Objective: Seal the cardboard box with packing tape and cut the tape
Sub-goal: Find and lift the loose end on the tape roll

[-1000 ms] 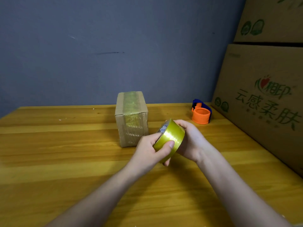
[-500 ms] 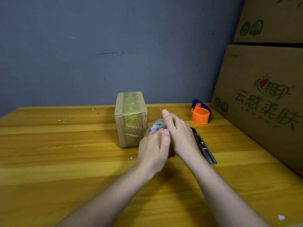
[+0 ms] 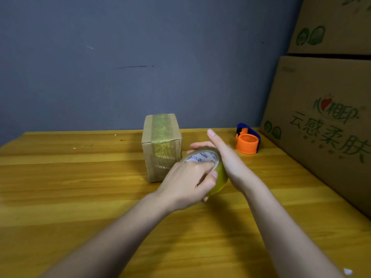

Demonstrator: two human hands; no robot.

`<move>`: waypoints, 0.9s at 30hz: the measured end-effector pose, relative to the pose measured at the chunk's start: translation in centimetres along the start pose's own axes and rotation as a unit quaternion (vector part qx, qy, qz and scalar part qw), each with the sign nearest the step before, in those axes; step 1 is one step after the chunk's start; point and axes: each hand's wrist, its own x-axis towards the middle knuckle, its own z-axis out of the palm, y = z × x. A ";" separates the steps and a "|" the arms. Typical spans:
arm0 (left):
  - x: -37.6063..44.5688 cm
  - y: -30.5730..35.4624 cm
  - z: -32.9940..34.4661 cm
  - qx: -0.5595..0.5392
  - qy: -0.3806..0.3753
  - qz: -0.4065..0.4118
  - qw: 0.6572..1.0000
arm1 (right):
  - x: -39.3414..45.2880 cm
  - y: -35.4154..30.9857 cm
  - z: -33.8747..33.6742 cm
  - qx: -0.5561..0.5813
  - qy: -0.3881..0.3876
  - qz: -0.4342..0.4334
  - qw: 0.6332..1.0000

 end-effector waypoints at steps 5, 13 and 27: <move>0.0 0.0 -0.2 0.002 -0.027 0.026 0.999 | -0.7 0.1 -0.3 0.029 -0.013 0.027 0.999; -0.8 -0.4 1.1 -0.089 -0.048 0.012 0.995 | -1.2 0.8 -1.2 -0.011 -0.055 0.073 0.996; -0.1 -0.6 1.3 0.032 -0.085 -0.043 0.995 | 0.3 3.1 -1.2 0.047 0.003 0.061 0.997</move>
